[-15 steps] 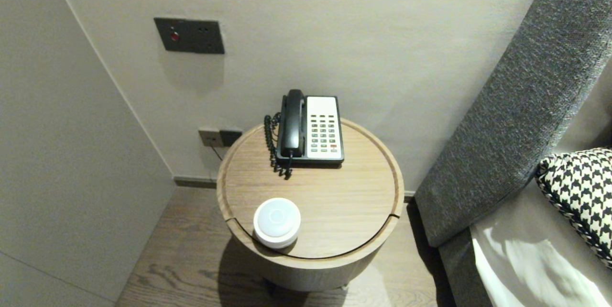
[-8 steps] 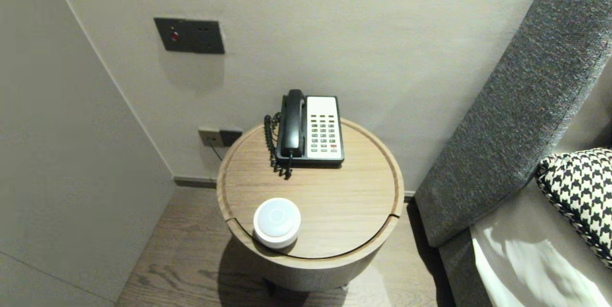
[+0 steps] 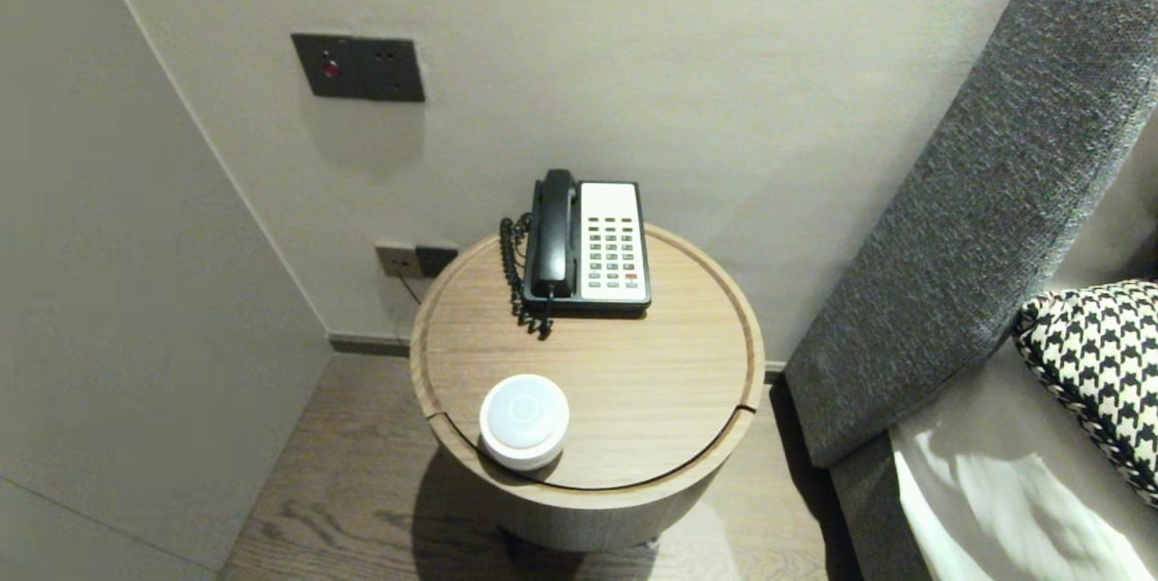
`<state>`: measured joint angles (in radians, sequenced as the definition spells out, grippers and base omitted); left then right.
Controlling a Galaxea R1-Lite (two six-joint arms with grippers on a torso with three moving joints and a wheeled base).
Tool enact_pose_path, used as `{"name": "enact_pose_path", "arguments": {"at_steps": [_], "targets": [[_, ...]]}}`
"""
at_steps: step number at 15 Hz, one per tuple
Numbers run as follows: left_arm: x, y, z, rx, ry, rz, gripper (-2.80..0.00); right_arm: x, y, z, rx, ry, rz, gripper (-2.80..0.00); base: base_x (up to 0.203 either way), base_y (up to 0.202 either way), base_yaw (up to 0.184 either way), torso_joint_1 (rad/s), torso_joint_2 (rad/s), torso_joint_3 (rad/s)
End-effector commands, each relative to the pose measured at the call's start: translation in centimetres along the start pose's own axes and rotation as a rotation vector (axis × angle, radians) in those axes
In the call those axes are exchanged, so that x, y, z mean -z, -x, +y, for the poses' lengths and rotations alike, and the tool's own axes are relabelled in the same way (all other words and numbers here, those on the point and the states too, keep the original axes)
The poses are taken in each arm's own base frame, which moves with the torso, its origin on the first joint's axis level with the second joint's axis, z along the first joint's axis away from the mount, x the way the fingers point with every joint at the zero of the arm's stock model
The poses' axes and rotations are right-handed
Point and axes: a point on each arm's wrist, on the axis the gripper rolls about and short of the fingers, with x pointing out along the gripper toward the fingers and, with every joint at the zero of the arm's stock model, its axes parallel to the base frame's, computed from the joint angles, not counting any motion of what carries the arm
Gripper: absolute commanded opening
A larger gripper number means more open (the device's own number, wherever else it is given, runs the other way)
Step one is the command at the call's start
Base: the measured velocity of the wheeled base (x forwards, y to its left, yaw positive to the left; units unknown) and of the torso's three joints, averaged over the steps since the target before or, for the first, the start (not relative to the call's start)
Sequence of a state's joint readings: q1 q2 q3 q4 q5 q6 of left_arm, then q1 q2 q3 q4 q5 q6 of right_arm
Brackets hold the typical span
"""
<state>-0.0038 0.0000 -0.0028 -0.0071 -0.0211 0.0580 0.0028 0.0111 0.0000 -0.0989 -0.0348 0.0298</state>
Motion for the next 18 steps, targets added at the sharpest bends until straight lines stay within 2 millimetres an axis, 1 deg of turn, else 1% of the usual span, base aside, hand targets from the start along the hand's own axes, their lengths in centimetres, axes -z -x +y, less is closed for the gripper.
{"name": "enact_pose_path", "arguments": {"at_steps": [1, 18], "targets": [[-0.01, 0.01, 0.00, 0.001, 0.000, -0.002, -2.80, 1.13, -0.21, -0.03, 0.001, 0.000, 0.039, -2.80, 0.000, 0.000, 0.000, 0.000, 0.00, 0.000], [0.06, -0.01, 0.00, 0.001, 0.000, 0.000, -2.80, 1.13, -0.21, -0.03, 0.001, -0.001, 0.039, -2.80, 0.000, 0.000, 0.000, 0.000, 0.00, 0.000]]}}
